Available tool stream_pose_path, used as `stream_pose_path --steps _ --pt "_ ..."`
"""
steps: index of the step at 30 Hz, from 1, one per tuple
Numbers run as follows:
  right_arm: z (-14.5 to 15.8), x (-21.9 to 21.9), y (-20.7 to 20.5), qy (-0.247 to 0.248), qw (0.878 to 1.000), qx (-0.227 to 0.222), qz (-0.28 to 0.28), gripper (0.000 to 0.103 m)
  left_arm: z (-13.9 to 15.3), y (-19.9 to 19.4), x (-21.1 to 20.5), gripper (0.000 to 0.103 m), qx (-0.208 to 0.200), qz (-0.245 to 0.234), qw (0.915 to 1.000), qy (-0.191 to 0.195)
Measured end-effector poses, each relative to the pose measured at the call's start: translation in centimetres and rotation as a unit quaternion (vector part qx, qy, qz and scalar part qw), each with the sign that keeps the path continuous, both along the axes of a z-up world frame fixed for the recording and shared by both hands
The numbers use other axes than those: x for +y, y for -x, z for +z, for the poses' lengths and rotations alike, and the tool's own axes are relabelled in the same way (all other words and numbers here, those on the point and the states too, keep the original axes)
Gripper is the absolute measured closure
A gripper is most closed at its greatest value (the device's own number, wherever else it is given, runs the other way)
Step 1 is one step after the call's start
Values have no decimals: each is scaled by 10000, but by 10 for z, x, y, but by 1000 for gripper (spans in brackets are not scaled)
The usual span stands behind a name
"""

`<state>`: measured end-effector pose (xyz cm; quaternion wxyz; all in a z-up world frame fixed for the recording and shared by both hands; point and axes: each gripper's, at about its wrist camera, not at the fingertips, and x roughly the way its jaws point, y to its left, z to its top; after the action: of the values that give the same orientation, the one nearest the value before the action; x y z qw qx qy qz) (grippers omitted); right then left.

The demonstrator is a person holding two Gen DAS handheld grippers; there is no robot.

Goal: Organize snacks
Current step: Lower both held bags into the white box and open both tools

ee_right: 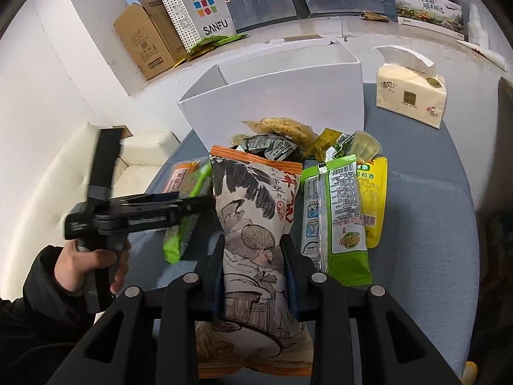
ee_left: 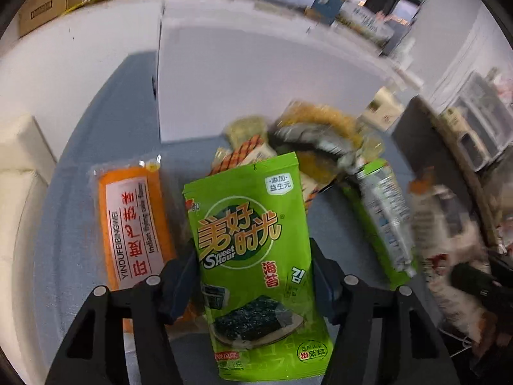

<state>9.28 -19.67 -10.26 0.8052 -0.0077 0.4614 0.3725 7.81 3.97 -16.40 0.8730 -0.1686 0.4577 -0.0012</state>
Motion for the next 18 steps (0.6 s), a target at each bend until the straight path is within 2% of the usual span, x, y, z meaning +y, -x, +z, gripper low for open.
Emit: stream_pose_path --steps 4,9,12,18 --pt "1 0 -2 -17 10000 1 0 70 28 19 0 36 -515 -39 9987 36" --pt "14 1 -11 -177 9997 -177 -50 70 76 27 5 36 -1112 -62 9938 44" --pt "28 3 -23 -287 9989 -341 -122 70 105 17 12 36 -1419 -60 9899 -11" --pt "78 20 -70 -457 9938 -991 -195 70 160 -33 30 36 -2030 -220 9788 -160"
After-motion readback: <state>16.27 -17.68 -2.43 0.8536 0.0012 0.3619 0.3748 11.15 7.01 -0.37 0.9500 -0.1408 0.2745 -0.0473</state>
